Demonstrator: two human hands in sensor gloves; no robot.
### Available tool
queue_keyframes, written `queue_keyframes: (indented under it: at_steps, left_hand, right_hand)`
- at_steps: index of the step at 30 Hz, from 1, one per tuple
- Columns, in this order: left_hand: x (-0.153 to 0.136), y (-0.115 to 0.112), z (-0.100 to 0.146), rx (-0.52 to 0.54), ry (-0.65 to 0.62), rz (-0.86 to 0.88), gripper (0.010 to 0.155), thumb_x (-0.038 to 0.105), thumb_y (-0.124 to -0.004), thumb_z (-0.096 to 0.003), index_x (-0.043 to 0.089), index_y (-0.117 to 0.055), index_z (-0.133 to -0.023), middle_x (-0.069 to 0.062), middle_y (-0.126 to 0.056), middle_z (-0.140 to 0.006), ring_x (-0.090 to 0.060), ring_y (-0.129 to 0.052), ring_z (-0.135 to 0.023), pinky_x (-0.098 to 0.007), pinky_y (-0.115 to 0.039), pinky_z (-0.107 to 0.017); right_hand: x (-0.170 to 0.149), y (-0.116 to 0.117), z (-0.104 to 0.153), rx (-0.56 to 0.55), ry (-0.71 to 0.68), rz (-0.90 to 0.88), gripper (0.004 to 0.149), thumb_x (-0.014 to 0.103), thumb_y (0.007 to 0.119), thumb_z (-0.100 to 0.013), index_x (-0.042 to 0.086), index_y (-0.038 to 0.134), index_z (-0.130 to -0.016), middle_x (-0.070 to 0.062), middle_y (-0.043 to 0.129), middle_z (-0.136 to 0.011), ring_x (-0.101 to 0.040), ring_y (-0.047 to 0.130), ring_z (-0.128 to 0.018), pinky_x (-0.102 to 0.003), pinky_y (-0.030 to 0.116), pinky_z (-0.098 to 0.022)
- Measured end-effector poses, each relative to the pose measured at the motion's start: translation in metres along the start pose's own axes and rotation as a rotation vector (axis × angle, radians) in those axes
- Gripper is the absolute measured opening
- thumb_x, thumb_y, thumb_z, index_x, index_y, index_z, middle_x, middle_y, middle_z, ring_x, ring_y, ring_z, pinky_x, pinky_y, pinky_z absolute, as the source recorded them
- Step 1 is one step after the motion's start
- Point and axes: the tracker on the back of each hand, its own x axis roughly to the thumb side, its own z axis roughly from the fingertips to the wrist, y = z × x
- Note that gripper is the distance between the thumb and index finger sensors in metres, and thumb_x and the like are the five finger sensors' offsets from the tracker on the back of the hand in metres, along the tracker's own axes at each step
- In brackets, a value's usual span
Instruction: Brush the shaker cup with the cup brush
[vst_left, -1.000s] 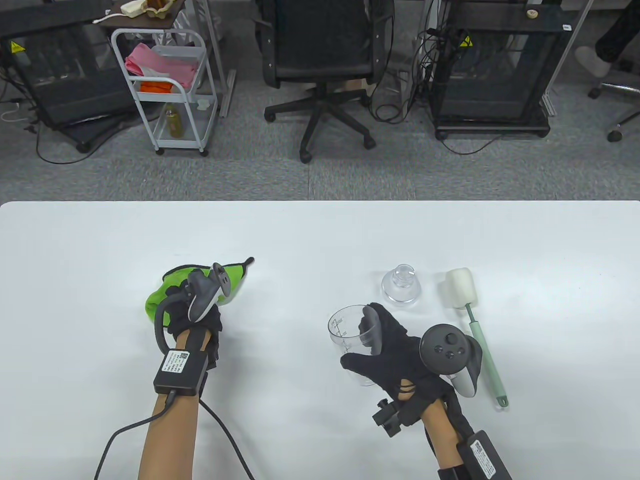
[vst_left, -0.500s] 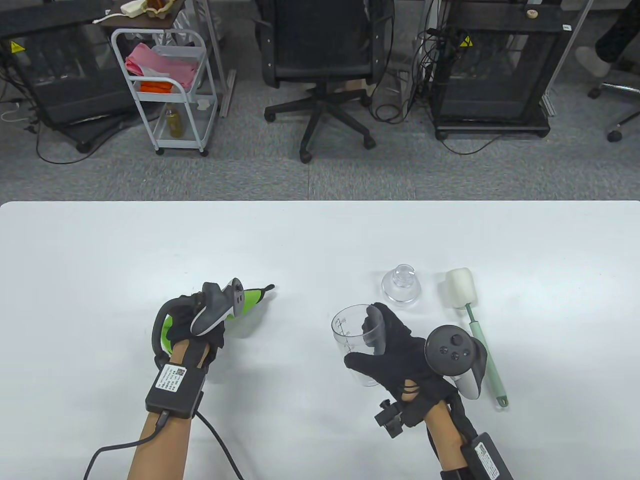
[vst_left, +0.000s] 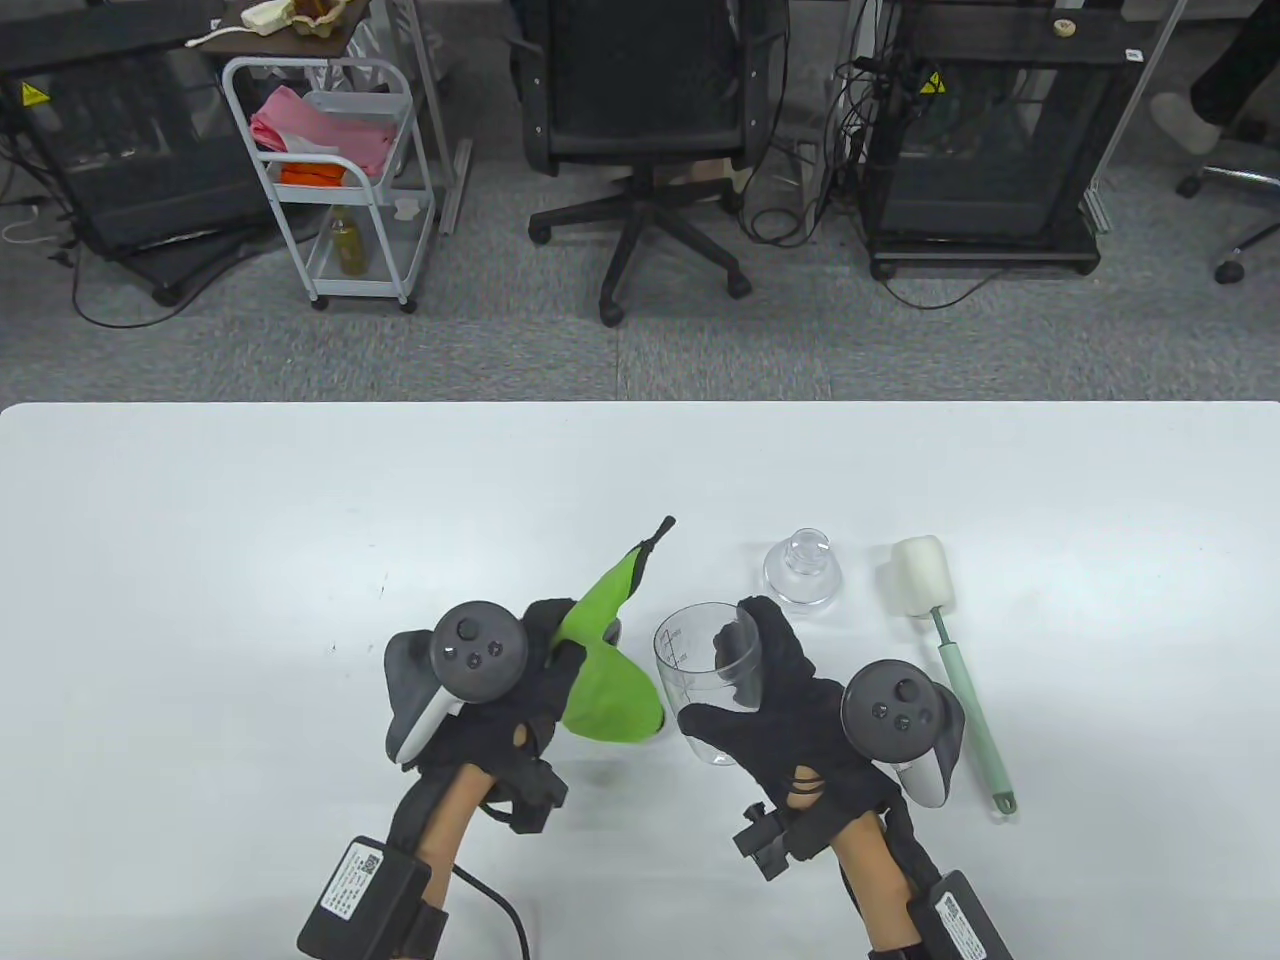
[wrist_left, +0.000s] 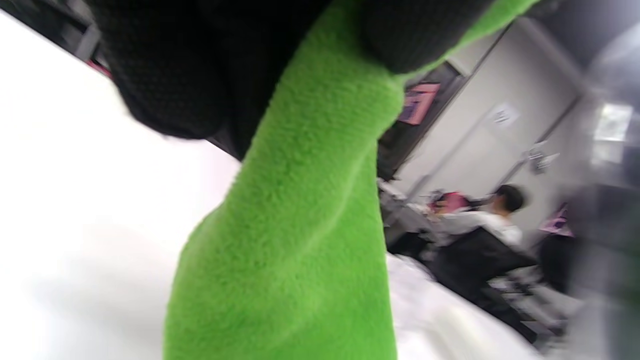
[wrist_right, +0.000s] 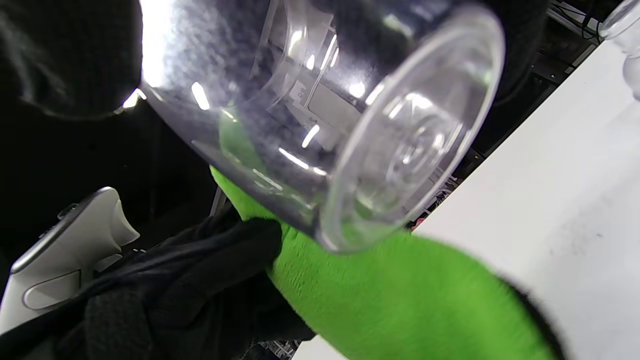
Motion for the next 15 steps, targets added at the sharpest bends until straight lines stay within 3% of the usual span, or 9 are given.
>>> queue_keyframes:
  at_steps: [5,9,12,15]
  left_hand:
    - [0.021,-0.029,0.01,-0.131,-0.206,0.192,0.053,0.033,-0.062,-0.0526,0.023,-0.046,-0.102,-0.006,-0.08,-0.104,-0.032,-0.1,-0.091,-0.051,-0.089,-0.058]
    - [0.025,-0.04,0.015,-0.215,-0.261,0.395,0.076,0.034,-0.068,-0.052,0.015,-0.023,-0.109,-0.021,-0.063,-0.112,-0.048,-0.084,-0.098,-0.058,-0.081,-0.061]
    - [0.029,-0.044,0.02,-0.228,-0.281,0.425,0.088,0.043,-0.075,-0.0498,0.011,-0.018,-0.109,-0.03,-0.055,-0.113,-0.054,-0.078,-0.099,-0.061,-0.078,-0.062]
    - [0.028,-0.046,0.022,-0.234,-0.282,0.476,0.095,0.047,-0.08,-0.0472,0.007,-0.018,-0.108,-0.031,-0.056,-0.111,-0.055,-0.079,-0.098,-0.061,-0.078,-0.062]
  right_hand:
    - [0.003,0.004,0.0,0.003,-0.015,0.014,0.105,0.064,0.087,-0.034,0.008,0.032,-0.104,-0.026,0.06,-0.101,-0.048,0.081,-0.083,-0.055,0.078,-0.057]
    - [0.007,-0.003,0.003,-0.06,-0.014,-0.003,0.103,0.061,0.089,-0.033,0.011,0.035,-0.106,-0.028,0.039,-0.102,-0.046,0.065,-0.087,-0.056,0.073,-0.061]
    - [0.009,-0.007,0.004,-0.104,-0.034,0.034,0.102,0.058,0.091,-0.031,0.01,0.04,-0.105,-0.027,0.052,-0.099,-0.046,0.073,-0.085,-0.056,0.075,-0.06]
    - [0.005,-0.009,0.002,-0.089,-0.027,-0.056,0.097,0.055,0.089,-0.033,0.011,0.041,-0.104,-0.028,0.058,-0.1,-0.05,0.076,-0.085,-0.058,0.074,-0.061]
